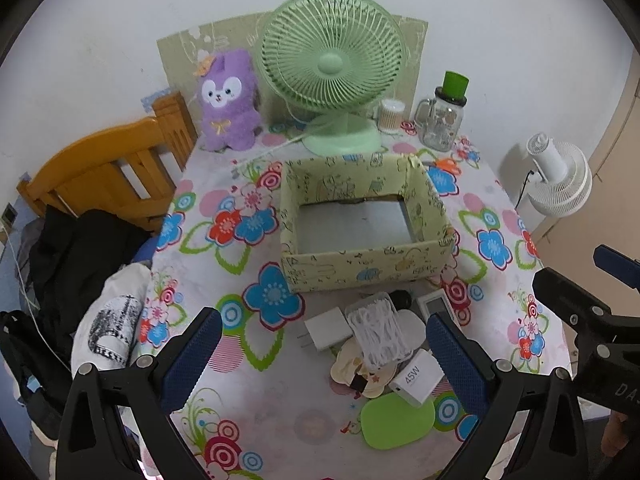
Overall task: Organize rigid objects
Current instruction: 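Move left gripper to clear floss-pick box while right gripper approaches white remote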
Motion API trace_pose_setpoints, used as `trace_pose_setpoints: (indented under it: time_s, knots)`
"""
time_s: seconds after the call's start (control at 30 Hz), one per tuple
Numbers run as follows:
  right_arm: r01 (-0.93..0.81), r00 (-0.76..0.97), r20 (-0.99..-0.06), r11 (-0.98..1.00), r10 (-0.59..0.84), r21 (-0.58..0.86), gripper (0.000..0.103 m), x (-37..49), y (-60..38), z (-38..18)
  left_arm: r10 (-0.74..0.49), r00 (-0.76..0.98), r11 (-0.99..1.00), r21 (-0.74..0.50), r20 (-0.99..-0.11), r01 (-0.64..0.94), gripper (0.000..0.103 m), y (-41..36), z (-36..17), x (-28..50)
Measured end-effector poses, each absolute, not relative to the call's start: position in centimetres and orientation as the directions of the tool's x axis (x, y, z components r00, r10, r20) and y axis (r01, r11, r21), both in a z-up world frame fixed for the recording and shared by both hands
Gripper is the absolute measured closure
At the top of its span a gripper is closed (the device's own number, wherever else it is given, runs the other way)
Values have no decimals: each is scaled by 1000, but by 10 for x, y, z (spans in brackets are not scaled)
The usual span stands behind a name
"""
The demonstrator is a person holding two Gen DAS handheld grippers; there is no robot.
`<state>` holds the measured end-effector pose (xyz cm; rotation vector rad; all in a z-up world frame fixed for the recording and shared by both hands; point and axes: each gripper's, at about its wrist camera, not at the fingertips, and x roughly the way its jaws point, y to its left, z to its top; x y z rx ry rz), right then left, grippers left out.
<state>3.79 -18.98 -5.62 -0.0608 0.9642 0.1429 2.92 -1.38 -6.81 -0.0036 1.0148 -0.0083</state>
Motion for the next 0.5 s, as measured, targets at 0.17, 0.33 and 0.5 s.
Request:
trace_pose_setpoints:
  time_s: [0.17, 0.33, 0.5]
  knots:
    - [-144, 543, -834, 989, 94, 17, 1, 44, -193, -72, -8, 507, 1000, -7, -862, 5, 0, -16, -82, 35]
    - [-152, 538, -838, 988, 93, 12, 2, 50, -195, -86, -12, 482, 1000, -13, -876, 1, 0, -20, -97, 42]
    - [-158, 517, -851, 987, 93, 12, 4, 57, -202, -106, -7, 449, 1000, -12, -894, -9, 0, -27, -117, 47]
